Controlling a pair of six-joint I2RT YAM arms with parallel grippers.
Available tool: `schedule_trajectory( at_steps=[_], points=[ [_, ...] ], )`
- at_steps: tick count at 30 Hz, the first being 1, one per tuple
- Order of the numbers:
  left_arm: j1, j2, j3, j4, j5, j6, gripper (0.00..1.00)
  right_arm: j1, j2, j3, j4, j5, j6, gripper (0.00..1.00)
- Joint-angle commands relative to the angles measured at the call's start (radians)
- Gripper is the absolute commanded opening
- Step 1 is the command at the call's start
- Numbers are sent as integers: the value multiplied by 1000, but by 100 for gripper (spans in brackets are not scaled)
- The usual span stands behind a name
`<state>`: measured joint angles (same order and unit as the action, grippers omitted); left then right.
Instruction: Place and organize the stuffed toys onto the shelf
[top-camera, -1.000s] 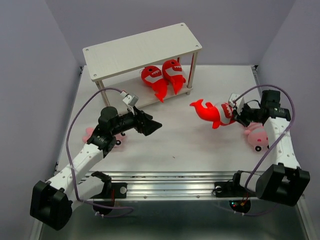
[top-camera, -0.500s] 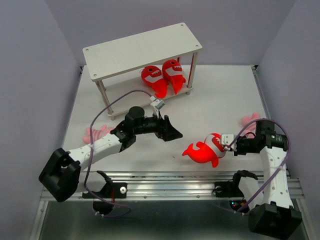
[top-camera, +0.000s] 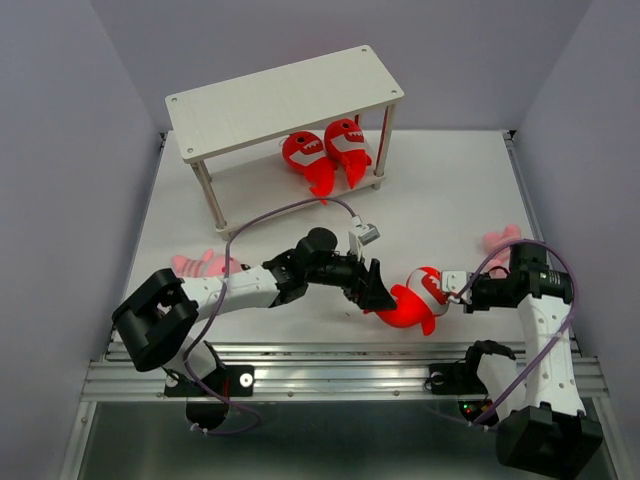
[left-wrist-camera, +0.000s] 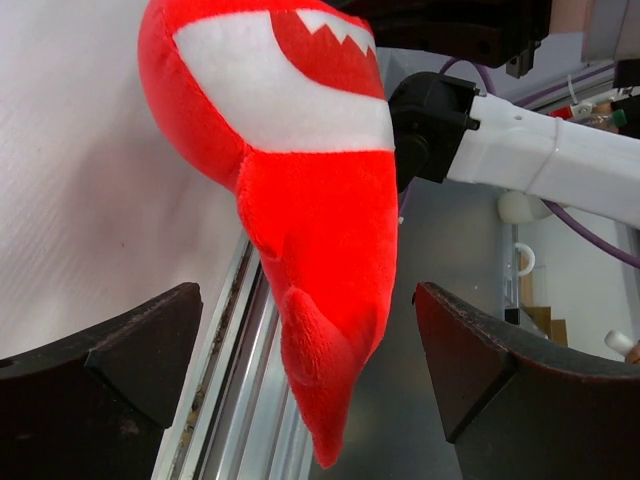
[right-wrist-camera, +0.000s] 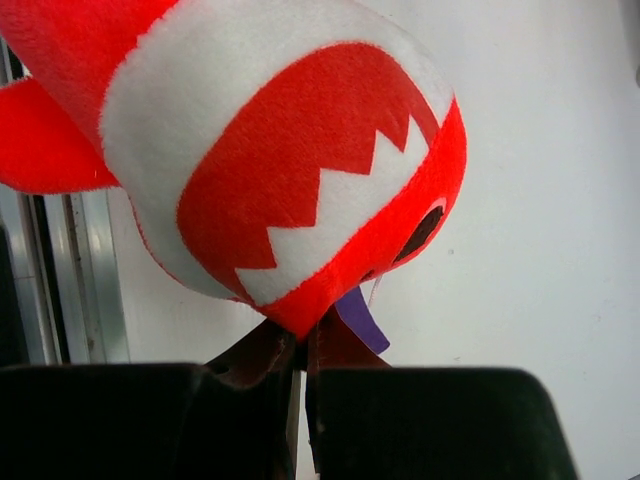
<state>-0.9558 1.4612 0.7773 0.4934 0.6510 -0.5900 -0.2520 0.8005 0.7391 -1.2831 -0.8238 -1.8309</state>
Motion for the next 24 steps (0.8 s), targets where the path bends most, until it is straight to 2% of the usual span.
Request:
schedule_trajectory(
  at_steps=[1,5,7,10,12,13,14,16,17,19,20,22,23,24],
  points=[
    [-23,8,36,48,24,4,98,3,5,9,90,-57,50,1],
    [-46,45,37,48,19,1,95,3,23,32,108,-89,88,1],
    [-49,57,40,50,16,1,89,3,29,42,99,-100,90,1],
    [-49,76,50,76,18,-14,65,3,32,40,90,-97,81,1],
    [-49,74,50,100,12,-27,58,3,22,23,90,-84,76,1],
    [-49,73,50,103,6,-30,58,3,19,16,90,-80,74,1],
    [-49,67,50,108,3,-30,48,3,13,8,88,-77,64,1],
    [-49,62,47,120,-5,-33,37,3,-6,-16,90,-66,61,1],
    [-49,56,42,123,-5,-36,25,3,-10,-23,91,-63,59,1],
    [-49,53,36,132,-5,-37,12,3,-18,-37,96,-61,64,5],
    [-49,45,25,134,-7,-36,0,3,-17,-40,97,-63,74,8],
    [-49,33,7,135,-37,-33,0,3,-8,-35,110,-75,100,18],
    [-49,13,-21,135,-54,-27,0,3,9,-29,113,-83,146,27],
    [-49,-2,-39,135,-77,-22,0,3,22,-21,126,-99,175,40]
  ],
)
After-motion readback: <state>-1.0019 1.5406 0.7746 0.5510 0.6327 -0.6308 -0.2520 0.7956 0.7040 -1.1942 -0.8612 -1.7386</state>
